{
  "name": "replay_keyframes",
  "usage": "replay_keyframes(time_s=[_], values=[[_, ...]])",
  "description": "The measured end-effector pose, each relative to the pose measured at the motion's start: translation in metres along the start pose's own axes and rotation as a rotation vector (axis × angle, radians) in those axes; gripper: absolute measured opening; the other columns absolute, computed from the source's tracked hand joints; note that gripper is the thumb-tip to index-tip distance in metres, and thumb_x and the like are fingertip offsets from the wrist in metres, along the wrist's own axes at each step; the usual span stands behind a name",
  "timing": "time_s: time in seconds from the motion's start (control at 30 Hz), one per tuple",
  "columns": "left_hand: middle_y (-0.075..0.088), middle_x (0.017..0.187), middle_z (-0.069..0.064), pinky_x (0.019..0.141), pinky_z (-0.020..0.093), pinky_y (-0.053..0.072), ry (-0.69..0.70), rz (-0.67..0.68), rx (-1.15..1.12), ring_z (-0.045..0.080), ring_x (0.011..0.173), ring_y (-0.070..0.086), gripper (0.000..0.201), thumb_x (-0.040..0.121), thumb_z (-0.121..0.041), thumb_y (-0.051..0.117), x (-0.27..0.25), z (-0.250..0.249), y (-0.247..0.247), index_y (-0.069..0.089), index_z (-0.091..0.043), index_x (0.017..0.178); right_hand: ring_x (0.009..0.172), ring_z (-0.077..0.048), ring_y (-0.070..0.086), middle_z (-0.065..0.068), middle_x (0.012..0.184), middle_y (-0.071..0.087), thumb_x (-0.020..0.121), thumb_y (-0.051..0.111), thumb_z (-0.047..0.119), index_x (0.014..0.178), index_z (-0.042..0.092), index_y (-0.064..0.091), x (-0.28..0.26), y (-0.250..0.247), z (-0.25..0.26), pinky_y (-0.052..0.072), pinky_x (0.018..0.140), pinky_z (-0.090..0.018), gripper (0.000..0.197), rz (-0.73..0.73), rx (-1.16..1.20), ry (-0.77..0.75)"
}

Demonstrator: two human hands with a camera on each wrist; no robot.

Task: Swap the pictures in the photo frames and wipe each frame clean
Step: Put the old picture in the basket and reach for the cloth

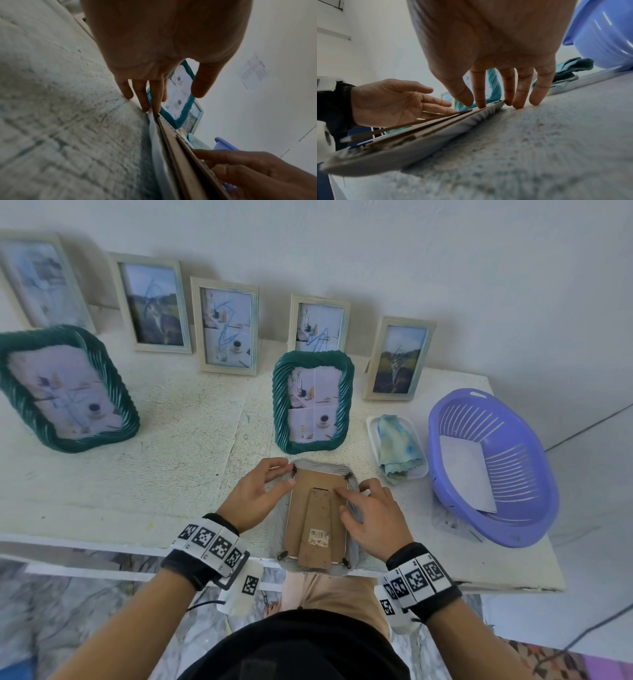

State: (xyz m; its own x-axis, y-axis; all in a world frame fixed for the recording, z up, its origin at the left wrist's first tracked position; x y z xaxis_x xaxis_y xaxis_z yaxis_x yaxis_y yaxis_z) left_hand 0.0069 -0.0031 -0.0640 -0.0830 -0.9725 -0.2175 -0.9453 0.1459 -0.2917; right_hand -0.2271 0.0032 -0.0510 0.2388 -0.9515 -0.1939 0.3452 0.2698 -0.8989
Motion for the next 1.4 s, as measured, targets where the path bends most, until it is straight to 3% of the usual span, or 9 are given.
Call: replay_keyframes(time_s=[0.17,0.37,0.5,0.63,0.73,0.9,1.1,1.27,1.4], values=[[0.059,0.133,-0.004,0.102,0.016,0.037,0.030,0.010,0.007,-0.001,0.123,0.051,0.039,0.094,-0.024,0.062,0.002,0.001,0.005,0.051,-0.015,0.130,0.098,-0.024,0.046,-0.003,0.109,0.044,0.085,0.039,0.046,0.131,0.035,0.056,0.001,-0.002,0.001,0.048,0.080,-0.038,0.050,0.012,0.000,-0.003],[0.053,0.139,-0.005,0.110,0.030,0.038,0.024,0.062,0.038,0.002,0.129,0.047,0.059,0.081,-0.042,0.055,-0.004,-0.001,0.013,0.047,-0.018,0.135,0.097,-0.024,0.047,-0.003,0.108,0.044,0.085,0.039,0.046,0.130,0.035,0.057,0.002,-0.001,0.000,0.048,0.079,-0.037,0.050,0.010,-0.007,-0.006],[0.054,0.138,-0.002,0.107,0.024,0.037,0.091,0.047,0.119,0.005,0.129,0.048,0.041,0.094,-0.026,0.059,-0.005,0.000,0.011,0.048,-0.016,0.132,0.099,-0.025,0.048,-0.003,0.109,0.044,0.085,0.036,0.047,0.131,0.036,0.056,0.002,-0.003,0.001,0.049,0.080,-0.039,0.051,0.017,-0.029,-0.014],[0.059,0.115,-0.001,0.086,0.037,0.054,0.190,-0.179,0.322,0.014,0.098,0.064,0.028,0.089,-0.011,0.061,-0.011,0.002,0.010,0.055,-0.018,0.115,0.104,-0.028,0.045,-0.006,0.118,0.044,0.087,0.039,0.044,0.131,0.037,0.054,-0.002,-0.003,0.002,0.047,0.082,-0.038,0.048,-0.006,-0.091,-0.013],[0.059,0.101,0.000,0.077,0.043,0.055,0.071,-0.203,0.427,0.017,0.078,0.064,0.034,0.084,-0.017,0.066,-0.015,0.005,0.012,0.053,-0.016,0.115,0.102,-0.030,0.046,-0.008,0.118,0.046,0.087,0.043,0.042,0.123,0.030,0.060,-0.009,0.004,0.012,0.046,0.078,-0.038,0.041,-0.095,-0.121,-0.046],[0.064,0.097,0.003,0.071,0.030,0.053,-0.046,-0.150,0.294,0.012,0.074,0.062,0.042,0.087,-0.015,0.064,-0.021,-0.010,0.010,0.050,-0.018,0.127,0.097,-0.021,0.047,0.000,0.111,0.053,0.089,0.029,0.055,0.122,0.026,0.060,-0.020,0.011,0.031,0.045,0.081,-0.034,0.054,-0.082,0.010,-0.087],[0.071,0.098,0.003,0.071,0.031,0.060,0.029,-0.145,-0.128,0.014,0.079,0.070,0.031,0.093,-0.016,0.061,-0.038,-0.065,0.006,0.054,-0.022,0.123,0.093,0.001,0.060,0.011,0.107,0.064,0.089,0.049,0.059,0.126,0.030,0.057,-0.025,-0.015,0.046,0.046,0.074,-0.009,0.048,-0.049,0.573,-0.013],[0.069,0.119,0.006,0.086,0.029,0.056,0.171,0.121,-0.349,0.022,0.098,0.070,0.034,0.099,0.003,0.044,-0.037,-0.071,0.012,0.053,-0.008,0.130,0.086,-0.021,0.071,-0.002,0.101,0.072,0.093,0.051,0.047,0.120,0.026,0.059,-0.032,-0.039,0.043,0.060,0.069,-0.041,0.036,0.004,1.014,0.141],[0.070,0.118,0.004,0.082,0.025,0.054,0.147,0.270,-0.352,0.022,0.096,0.071,0.034,0.096,0.010,0.045,-0.036,-0.056,0.026,0.058,-0.006,0.124,0.089,-0.028,0.071,-0.006,0.103,0.072,0.095,0.050,0.039,0.118,0.019,0.061,-0.040,-0.045,0.034,0.059,0.070,-0.045,0.032,0.017,1.128,0.160]])
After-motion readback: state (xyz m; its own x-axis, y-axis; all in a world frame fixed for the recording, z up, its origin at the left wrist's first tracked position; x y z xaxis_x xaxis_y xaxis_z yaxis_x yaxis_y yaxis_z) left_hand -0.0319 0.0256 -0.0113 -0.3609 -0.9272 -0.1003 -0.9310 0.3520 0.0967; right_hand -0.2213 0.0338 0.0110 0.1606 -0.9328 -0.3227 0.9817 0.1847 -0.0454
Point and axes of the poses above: each hand's wrist, its own x-axis towards the middle knuckle, its own y-axis out of the palm, z = x × y, the point moved 1 cm from there along x, towards the middle knuckle
